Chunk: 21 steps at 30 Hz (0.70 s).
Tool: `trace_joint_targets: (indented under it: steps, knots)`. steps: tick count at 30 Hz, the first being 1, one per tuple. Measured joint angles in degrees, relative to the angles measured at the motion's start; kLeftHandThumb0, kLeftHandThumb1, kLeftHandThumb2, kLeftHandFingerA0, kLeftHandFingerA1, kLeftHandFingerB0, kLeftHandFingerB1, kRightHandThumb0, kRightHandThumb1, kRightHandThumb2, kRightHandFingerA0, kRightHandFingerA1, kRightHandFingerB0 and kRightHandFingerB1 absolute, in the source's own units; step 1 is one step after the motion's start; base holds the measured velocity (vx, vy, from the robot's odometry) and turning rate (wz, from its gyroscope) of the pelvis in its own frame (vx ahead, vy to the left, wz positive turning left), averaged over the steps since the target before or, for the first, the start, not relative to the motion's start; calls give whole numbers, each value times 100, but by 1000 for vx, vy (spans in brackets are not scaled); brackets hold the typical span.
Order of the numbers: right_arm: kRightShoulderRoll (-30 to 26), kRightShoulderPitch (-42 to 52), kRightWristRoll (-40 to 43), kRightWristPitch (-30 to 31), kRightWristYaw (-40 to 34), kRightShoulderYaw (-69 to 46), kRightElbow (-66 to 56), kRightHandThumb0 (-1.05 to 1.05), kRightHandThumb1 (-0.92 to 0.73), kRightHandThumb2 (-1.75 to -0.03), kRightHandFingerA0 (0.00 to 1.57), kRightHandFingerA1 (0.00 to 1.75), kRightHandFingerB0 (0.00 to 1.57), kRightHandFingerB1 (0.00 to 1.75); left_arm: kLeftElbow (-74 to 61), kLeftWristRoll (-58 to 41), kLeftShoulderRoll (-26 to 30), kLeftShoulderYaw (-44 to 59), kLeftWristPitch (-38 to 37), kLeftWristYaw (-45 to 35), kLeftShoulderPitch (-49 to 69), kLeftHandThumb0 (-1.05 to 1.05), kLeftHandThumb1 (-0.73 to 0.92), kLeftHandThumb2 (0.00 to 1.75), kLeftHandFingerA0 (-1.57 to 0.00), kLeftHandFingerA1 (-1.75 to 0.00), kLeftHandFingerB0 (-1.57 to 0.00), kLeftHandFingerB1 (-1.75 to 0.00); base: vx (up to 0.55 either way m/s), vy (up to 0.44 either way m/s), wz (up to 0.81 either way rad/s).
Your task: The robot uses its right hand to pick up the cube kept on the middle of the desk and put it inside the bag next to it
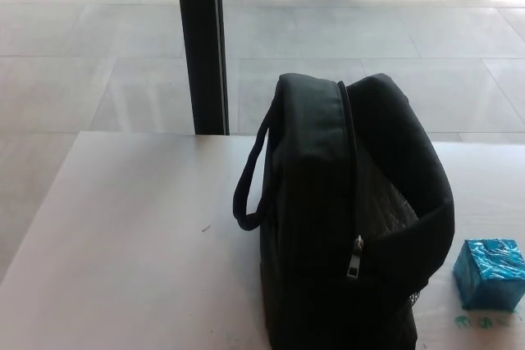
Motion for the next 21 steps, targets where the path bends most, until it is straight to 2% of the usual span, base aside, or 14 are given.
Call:
trace_joint_targets:
  steps: [2,3,8,9,10,12,13,14,19,20,21]
  knots:
    - [-13,131,100,-11,102,-92,-138,-71,-61,-93,18,53,13,41,-2,-84,41,48,66,-187,38,-38,44,102,-3,-53,0,-50,0,0,0]
    - [-18,152,139,-17,138,-129,-138,-68,-78,-63,20,47,20,29,4,-109,49,57,91,-244,51,-38,42,100,-3,-53,0,-50,0,0,0]
    - [-25,242,303,2,261,-208,-389,-65,-77,-62,18,43,20,27,44,-235,54,103,169,-466,60,-38,42,100,-3,-53,0,-50,0,0,0]
    - [-25,248,332,21,270,-216,-423,-65,-78,-62,20,47,19,27,53,-257,54,105,181,-504,61,-70,70,60,-13,-48,-15,-31,0,0,0]
    - [-25,246,353,57,262,-237,-450,-35,-54,-108,2,53,0,49,54,-268,54,104,191,-531,74,-69,70,61,-14,-48,-15,-32,0,0,0]
    - [-27,245,382,165,212,-306,-540,-35,-54,-108,2,53,0,49,41,-284,54,104,192,-550,103,-69,70,61,-14,-48,-15,-32,0,0,0]
    - [-36,232,395,225,184,-342,-583,-63,-80,-63,4,38,14,29,39,-289,53,104,192,-555,106,-70,71,61,-13,-48,-15,-31,0,0,0]
    - [-36,219,408,279,161,-383,-616,-63,-79,-63,0,41,12,31,37,-290,53,104,192,-559,106,-38,43,101,-3,-53,0,-50,0,0,0]
    - [-98,-3,519,690,-34,-776,-815,-55,-79,-64,3,40,11,30,39,-291,48,105,192,-565,106,-39,41,100,-3,-53,0,-50,0,0,0]
    - [-120,-40,529,743,-62,-830,-818,-59,-77,-77,3,32,9,31,42,-292,48,105,192,-566,106,-38,41,100,-3,-53,0,-50,0,0,0]
    - [-159,-130,564,854,-133,-958,-831,-57,-59,-96,0,31,1,31,42,-292,47,105,192,-568,108,-70,70,60,-14,-49,-15,-31,0,0,0]
